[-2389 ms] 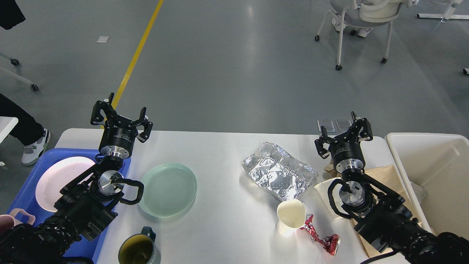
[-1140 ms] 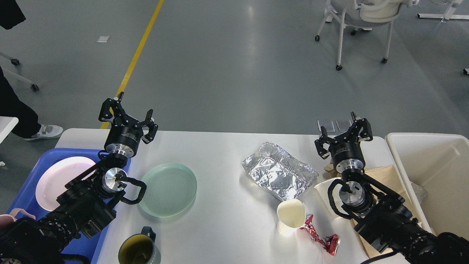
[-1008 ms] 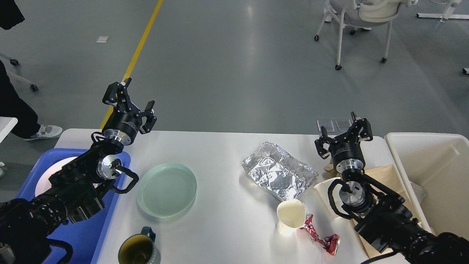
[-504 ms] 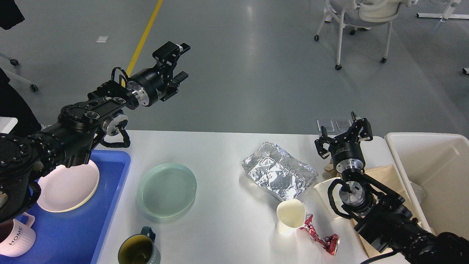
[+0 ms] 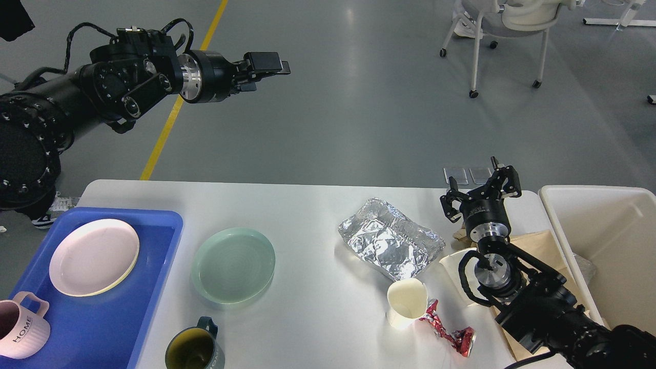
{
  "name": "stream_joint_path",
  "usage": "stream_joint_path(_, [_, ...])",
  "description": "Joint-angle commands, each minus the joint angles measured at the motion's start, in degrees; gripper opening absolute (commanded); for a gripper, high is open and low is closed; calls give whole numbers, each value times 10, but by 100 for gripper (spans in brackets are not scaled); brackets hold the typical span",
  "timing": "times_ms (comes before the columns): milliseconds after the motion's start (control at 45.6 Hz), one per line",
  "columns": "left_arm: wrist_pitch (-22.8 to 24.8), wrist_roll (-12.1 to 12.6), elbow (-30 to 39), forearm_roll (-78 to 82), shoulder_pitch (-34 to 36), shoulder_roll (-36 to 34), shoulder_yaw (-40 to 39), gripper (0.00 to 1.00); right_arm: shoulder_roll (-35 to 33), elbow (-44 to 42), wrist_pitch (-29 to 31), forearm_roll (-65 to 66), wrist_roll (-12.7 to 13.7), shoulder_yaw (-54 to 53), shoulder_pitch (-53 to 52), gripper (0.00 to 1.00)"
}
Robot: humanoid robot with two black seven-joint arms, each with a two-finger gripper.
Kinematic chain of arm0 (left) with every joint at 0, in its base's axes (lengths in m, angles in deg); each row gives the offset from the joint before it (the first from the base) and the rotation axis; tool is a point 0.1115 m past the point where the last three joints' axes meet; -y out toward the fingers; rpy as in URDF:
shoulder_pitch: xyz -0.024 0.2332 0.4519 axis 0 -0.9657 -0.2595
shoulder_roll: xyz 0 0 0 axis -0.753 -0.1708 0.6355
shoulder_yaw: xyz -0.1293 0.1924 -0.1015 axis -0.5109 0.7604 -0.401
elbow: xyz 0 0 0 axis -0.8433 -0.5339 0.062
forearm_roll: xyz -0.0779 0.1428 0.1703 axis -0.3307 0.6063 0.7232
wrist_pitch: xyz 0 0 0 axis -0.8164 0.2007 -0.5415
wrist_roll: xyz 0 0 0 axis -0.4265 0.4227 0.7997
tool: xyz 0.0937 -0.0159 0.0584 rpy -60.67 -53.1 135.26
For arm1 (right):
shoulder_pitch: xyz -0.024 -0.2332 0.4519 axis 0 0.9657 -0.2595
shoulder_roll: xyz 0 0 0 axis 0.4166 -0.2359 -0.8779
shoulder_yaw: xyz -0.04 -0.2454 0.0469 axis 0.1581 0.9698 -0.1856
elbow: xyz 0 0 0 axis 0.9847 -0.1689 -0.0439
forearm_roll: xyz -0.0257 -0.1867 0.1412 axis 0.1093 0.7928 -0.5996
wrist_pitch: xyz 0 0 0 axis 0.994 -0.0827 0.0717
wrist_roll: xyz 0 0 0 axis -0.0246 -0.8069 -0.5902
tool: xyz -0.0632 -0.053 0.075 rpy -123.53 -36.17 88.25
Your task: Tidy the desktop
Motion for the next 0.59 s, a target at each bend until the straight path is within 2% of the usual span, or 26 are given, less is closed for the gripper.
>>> stream_joint_path(0, [66, 0, 11, 1, 18, 21, 59, 98, 0, 0, 0, 0, 0, 0, -1, 100])
stream_joint_path(22, [84, 0, 17, 1, 18, 23, 58, 98, 0, 0, 0, 0, 0, 0, -1, 100])
stream_joint_path(110, [107, 0, 64, 1, 23, 24, 48, 98, 0, 0, 0, 0, 0, 0, -1, 100])
stream_joint_path(373, [110, 0, 288, 1, 80, 3, 42, 98, 0, 0, 0, 0, 0, 0, -1, 100])
stream_joint_path(438, [110, 0, 318, 2, 86, -2, 44, 98, 0, 0, 0, 0, 0, 0, -1, 100])
stream_joint_path(570, [107, 1, 332, 2, 104, -24, 46, 98, 0, 0, 0, 0, 0, 0, -1, 100])
